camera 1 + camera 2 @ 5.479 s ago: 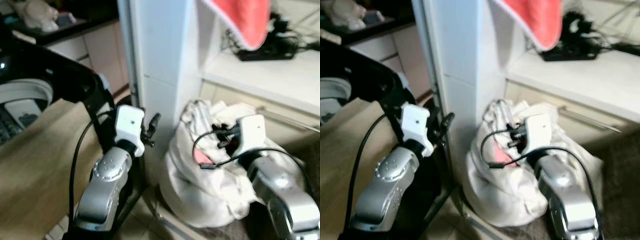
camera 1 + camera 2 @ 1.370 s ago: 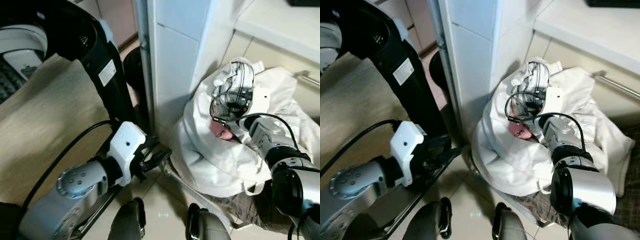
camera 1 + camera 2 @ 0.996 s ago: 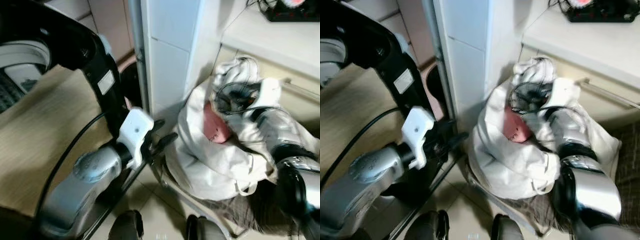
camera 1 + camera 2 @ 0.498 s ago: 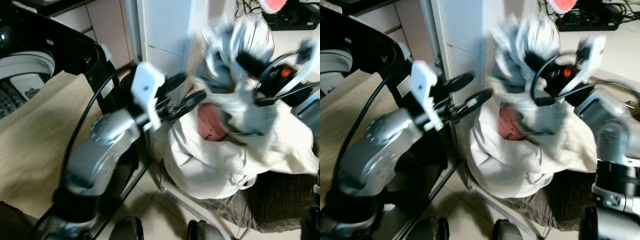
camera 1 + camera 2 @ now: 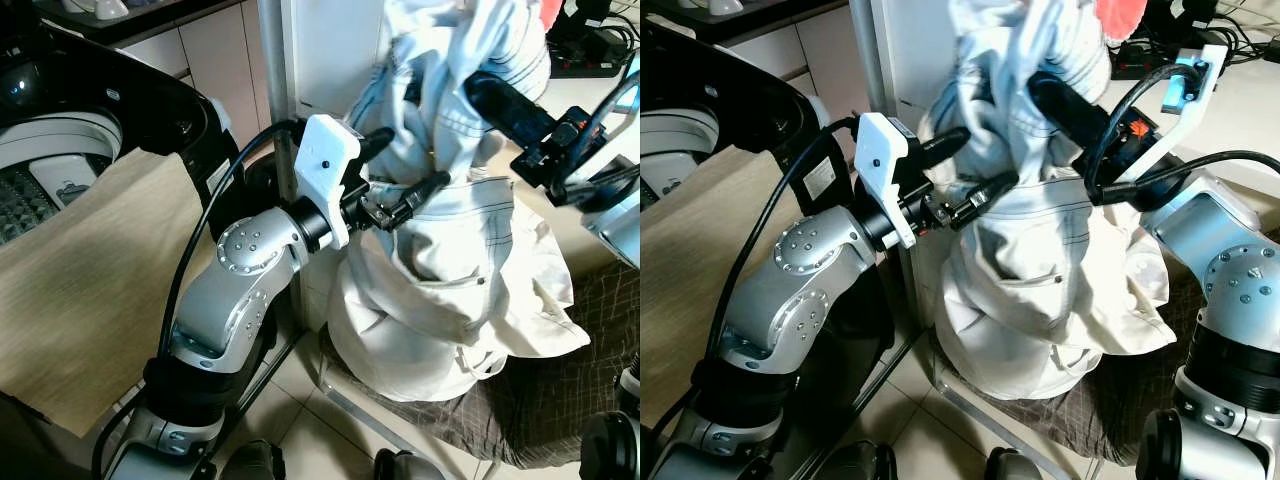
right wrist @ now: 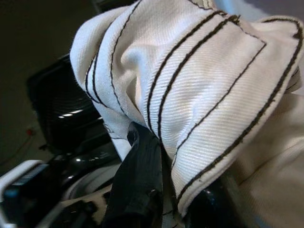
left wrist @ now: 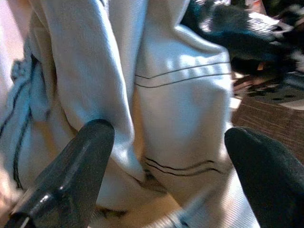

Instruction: Clothes washing

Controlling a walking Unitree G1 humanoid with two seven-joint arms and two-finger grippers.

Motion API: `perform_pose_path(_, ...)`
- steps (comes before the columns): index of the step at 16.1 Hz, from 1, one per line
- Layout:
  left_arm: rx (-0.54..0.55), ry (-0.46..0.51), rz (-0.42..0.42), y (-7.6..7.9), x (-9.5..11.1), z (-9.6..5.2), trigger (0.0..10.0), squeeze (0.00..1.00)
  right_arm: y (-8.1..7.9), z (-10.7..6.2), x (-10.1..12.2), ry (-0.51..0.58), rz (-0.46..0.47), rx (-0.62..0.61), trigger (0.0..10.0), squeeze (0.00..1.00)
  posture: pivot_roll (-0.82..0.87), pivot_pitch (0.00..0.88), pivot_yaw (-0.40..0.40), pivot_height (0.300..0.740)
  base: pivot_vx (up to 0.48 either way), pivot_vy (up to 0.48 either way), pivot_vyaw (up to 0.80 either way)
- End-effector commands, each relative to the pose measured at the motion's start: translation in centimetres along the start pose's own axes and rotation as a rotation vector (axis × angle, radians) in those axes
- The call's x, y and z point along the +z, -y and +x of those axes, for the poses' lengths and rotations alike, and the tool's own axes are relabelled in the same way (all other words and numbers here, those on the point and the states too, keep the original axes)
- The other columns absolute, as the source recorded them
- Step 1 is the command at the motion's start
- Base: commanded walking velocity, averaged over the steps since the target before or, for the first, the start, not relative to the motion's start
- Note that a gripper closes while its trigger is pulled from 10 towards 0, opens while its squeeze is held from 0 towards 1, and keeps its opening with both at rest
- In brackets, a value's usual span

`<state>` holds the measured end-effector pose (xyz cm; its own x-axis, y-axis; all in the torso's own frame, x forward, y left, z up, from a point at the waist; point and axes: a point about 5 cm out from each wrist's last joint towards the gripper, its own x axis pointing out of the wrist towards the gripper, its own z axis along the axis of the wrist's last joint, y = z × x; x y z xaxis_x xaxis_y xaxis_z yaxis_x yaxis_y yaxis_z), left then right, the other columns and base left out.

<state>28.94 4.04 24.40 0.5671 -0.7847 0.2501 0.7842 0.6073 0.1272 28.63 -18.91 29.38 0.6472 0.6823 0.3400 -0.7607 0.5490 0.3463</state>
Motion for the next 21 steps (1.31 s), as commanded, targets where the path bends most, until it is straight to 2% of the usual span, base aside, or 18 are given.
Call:
perform_pose_path(1,-0.005,-0.003,0.040,0.1,0.1,0.3,10.0,0.00,-1.1,0.1,1.0,0.042,-0.026,0.048,0.0,0.00,-0.07,0.025,0.025,0.740,0.000,0.000,0.00)
perform_pose_path(5,-0.149,-0.066,0.123,1.3,-1.0,-0.3,10.0,0.00,-0.4,0.1,1.7,0.094,0.005,-0.025,0.0,0.00,-0.06,0.025,0.021,0.740,0.000,0.000,0.00)
perform_pose_path(7,-0.198,-0.124,0.208,1.5,-1.9,-0.7,10.0,0.00,-0.5,0.1,1.9,0.102,0.015,-0.020,0.0,0.00,-0.06,0.028,0.022,0.740,0.000,0.000,0.00)
perform_pose_path(9,-0.208,-0.152,0.303,1.2,-2.5,-0.5,10.0,0.00,-0.9,0.2,1.9,0.097,0.019,-0.005,0.0,0.00,-0.06,0.027,0.023,0.740,0.000,0.000,0.00)
perform_pose_path(11,-0.253,-0.195,0.359,1.2,-2.9,-0.5,10.0,0.00,-1.0,0.2,1.8,0.091,0.015,-0.002,0.0,0.00,-0.06,0.023,0.027,0.740,0.000,0.000,0.00)
perform_pose_path(13,-0.244,-0.218,0.375,0.9,-3.2,-0.5,9.7,0.00,-1.1,0.2,1.9,0.090,0.014,-0.002,0.0,0.00,-0.06,0.022,0.029,0.740,0.000,0.000,0.00)
perform_pose_path(14,-0.218,-0.225,0.391,0.5,-3.3,-0.4,0.0,0.00,-1.2,0.1,1.8,0.089,0.015,-0.002,0.0,0.00,-0.06,0.022,0.029,0.740,0.000,0.000,0.00)
perform_pose_path(21,-0.124,-0.191,0.425,-1.1,-2.8,-0.3,0.0,0.00,-1.1,0.1,1.6,0.085,0.014,-0.014,0.0,0.00,-0.06,0.012,0.036,0.740,0.000,0.000,0.00)
